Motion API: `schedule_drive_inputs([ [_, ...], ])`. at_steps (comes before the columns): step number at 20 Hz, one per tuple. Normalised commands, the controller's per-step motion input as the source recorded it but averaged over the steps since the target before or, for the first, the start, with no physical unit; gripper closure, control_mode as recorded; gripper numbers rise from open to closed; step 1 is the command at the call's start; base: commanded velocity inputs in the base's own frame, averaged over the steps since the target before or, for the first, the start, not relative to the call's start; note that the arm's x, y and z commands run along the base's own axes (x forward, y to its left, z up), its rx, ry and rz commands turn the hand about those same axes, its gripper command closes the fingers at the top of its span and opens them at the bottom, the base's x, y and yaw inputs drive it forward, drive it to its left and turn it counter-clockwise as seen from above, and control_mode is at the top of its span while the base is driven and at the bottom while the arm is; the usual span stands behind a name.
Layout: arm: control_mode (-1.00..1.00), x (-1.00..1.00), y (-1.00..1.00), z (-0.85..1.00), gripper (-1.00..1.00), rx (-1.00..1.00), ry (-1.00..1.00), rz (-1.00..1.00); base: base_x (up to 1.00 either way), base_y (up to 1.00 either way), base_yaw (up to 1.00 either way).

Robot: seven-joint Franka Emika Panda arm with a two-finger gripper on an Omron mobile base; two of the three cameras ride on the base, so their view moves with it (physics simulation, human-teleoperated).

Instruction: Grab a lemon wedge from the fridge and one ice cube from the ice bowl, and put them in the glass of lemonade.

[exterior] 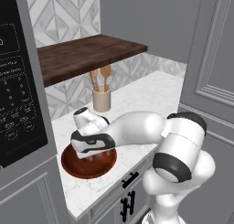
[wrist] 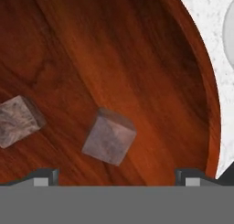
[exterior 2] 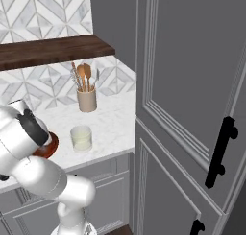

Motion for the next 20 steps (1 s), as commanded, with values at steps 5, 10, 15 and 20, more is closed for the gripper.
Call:
schedule_drive_inputs([
  [5, -1.00, 0.08, 0.00, -0.01, -1.00, -0.06, 0.00, 0.00, 0.00, 0.00, 0.00],
  [10, -1.00, 0.00, 0.00, -0.07, -1.00, -0.05, 0.00, 0.00, 0.00, 0.00, 0.00],
  [15, -1.00, 0.00, 0.00, -0.16, 1.00, -0.05, 0.00, 0.00, 0.00, 0.00, 0.00],
  [20, -1.00, 0.00, 0.00, -0.20, 1.00, -0.04, 0.00, 0.00, 0.00, 0.00, 0.00],
])
